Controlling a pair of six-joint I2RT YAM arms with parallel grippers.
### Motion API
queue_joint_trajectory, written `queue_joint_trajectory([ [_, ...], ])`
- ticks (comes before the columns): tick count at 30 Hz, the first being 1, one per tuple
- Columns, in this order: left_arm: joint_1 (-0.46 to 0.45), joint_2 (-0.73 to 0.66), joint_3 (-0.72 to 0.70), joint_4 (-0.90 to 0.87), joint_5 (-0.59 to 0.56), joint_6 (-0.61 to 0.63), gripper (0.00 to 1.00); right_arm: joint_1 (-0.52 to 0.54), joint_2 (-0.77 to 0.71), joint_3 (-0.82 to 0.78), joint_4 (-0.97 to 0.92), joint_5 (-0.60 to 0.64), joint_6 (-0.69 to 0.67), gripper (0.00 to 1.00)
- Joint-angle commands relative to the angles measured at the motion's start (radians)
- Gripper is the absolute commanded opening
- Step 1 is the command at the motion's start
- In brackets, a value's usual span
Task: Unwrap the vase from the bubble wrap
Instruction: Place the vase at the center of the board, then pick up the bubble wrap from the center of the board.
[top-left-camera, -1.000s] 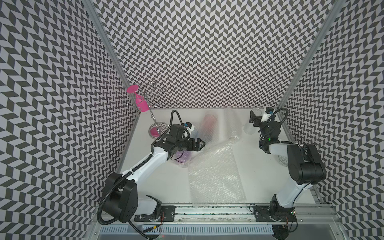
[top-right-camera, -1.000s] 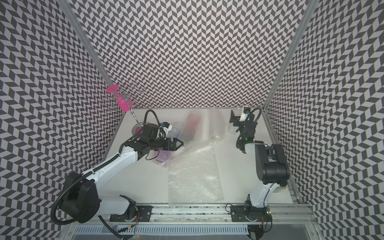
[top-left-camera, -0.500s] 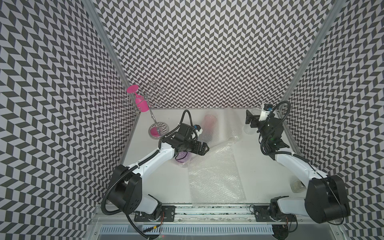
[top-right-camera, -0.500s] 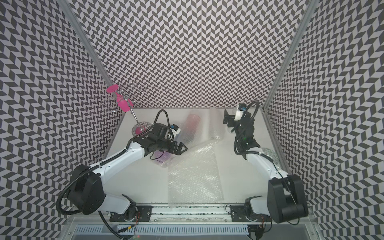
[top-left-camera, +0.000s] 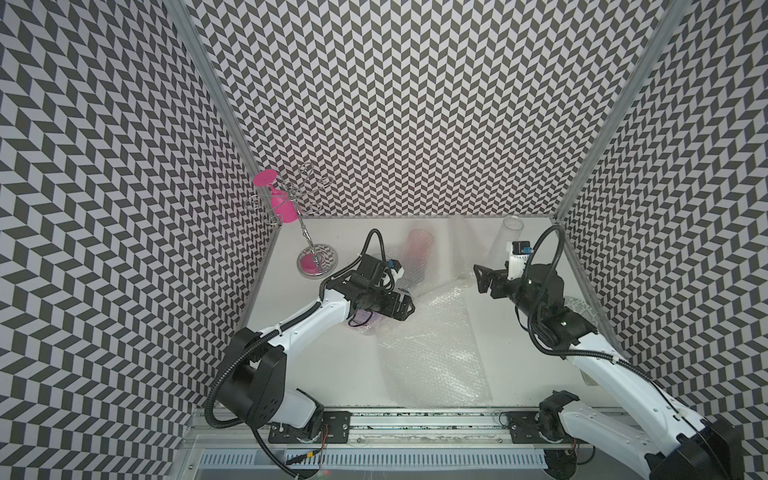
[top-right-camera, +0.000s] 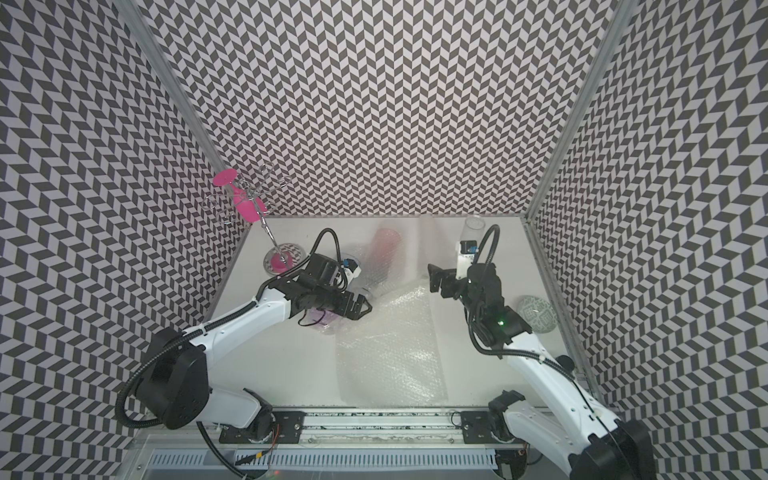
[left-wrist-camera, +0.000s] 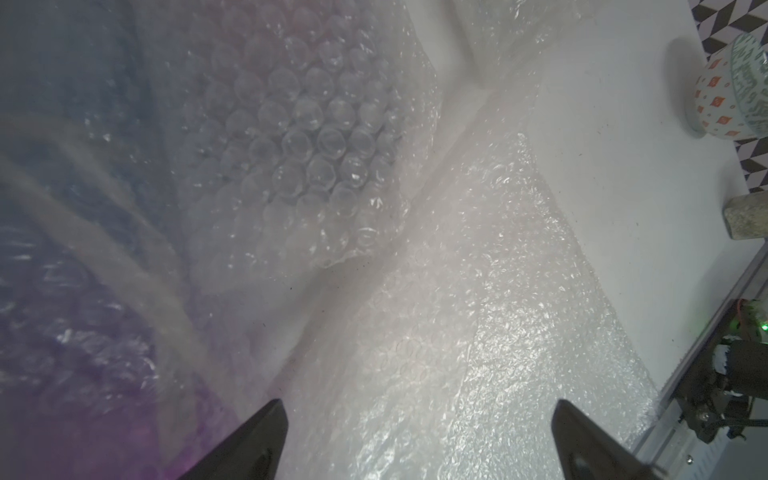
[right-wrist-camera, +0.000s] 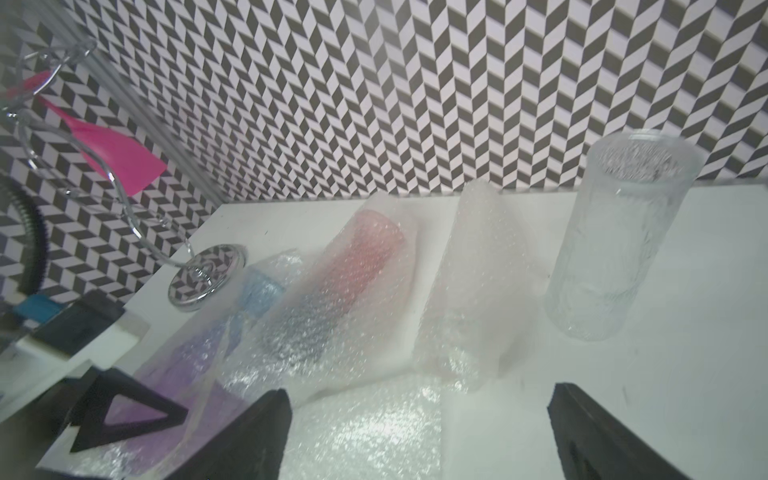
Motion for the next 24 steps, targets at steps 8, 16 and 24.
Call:
queue_joint_trajectory([
  [8, -0.111, 0.114, 0.083, -0.075, -0.184, 0.068, 0.97, 0.019, -0.013, -0.048, -0.032, -0.096, 0.015, 0.99],
  [16, -0.194, 0.29, 0.175, -0.074, -0.326, 0.084, 0.97, 0.02, -0.049, -0.089, -0.007, -0.119, 0.015, 0.99],
  [24, -0.254, 0.386, 0.255, -0.07, -0.47, 0.063, 0.63, 0.021, -0.107, -0.109, -0.033, -0.113, -0.011, 0.99],
])
